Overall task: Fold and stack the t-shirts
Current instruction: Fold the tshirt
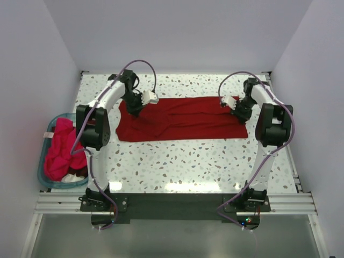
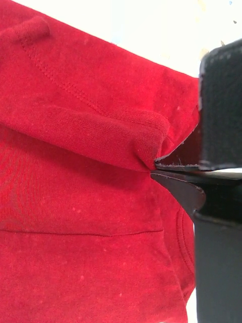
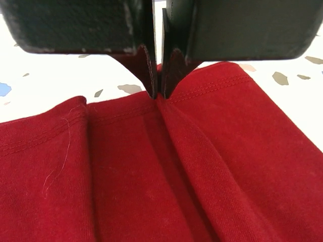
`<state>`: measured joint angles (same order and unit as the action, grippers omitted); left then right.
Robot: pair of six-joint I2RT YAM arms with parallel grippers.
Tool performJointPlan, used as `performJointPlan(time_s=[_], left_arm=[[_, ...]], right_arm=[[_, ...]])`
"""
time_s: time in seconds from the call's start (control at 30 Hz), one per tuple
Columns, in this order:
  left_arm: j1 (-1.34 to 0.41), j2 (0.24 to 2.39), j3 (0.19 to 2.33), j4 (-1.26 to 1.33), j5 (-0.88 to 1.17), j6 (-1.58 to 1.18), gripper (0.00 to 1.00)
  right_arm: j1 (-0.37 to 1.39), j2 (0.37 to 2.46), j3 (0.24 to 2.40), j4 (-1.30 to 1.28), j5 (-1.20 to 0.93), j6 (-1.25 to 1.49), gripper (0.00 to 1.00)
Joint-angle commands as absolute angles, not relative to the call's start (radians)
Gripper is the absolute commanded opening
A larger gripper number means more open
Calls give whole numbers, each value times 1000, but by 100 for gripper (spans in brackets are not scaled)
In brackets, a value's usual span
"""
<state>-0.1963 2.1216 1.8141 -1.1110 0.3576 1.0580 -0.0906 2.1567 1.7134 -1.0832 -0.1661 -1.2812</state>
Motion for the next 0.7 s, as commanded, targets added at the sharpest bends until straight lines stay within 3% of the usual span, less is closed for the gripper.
performJointPlan(time_s=[0.0,0.13,0.17,0.3,0.37,0.4,0.67], left_arm=[[-178,2137,1845,-1057,344,1026,0],[-166,2154,1842,-1000,327,964,3],[-164,2155,1842,-973,322,924,6],[-127,2132,1838,-920,314,799,40],[-94,2100,1809,-913,340,747,48],[-75,2054,1792,-911,362,735,60],[-52,1835,1484,-876,434,634,62]], right_arm=[[-87,2166,1755,-1049,-140,-1269,0],[-81,2169,1758,-1013,-121,-1215,1],[-81,2169,1761,-1008,-120,-1200,6],[-84,2146,1815,-1034,-109,-1106,42],[-94,2116,1818,-1051,-121,-1059,48],[-95,2094,1806,-1061,-129,-1048,50],[-95,1980,1671,-1138,-218,-925,40]])
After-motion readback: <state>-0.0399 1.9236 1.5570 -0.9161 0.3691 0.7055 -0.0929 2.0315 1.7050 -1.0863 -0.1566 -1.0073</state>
